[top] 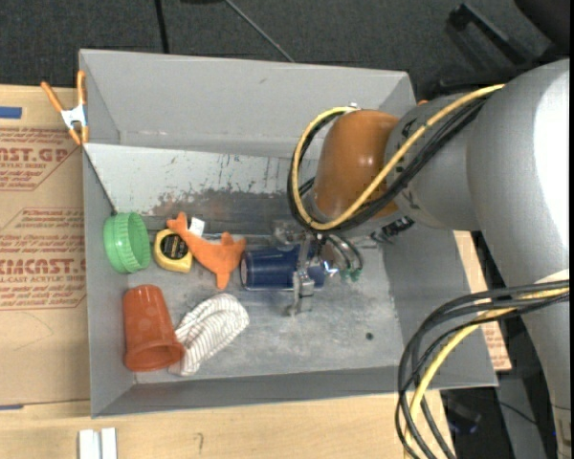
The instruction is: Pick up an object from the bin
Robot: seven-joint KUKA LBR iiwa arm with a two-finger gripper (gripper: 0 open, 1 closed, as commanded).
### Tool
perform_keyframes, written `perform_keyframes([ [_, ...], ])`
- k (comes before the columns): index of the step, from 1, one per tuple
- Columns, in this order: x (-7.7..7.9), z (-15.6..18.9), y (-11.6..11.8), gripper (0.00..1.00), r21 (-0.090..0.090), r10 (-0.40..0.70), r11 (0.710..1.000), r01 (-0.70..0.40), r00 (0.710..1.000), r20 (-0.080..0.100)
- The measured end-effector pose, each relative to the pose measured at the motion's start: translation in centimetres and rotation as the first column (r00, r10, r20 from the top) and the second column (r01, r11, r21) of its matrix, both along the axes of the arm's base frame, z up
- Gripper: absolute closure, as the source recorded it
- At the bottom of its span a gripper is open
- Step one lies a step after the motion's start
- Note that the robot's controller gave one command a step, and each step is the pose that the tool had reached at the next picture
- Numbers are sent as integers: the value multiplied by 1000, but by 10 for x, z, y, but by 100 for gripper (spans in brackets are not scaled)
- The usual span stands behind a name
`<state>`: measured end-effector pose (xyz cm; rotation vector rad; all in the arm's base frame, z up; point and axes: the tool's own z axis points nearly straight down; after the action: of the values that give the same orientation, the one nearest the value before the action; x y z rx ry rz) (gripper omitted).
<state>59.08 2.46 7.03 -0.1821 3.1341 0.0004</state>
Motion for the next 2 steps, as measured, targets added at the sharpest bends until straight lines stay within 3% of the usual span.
perform_keyframes([
  [1, -3, 0, 8, 100, 0, -160, 987, 160, 987, 1],
  [2, -3, 0, 8, 100, 0, -160, 987, 160, 987, 1],
])
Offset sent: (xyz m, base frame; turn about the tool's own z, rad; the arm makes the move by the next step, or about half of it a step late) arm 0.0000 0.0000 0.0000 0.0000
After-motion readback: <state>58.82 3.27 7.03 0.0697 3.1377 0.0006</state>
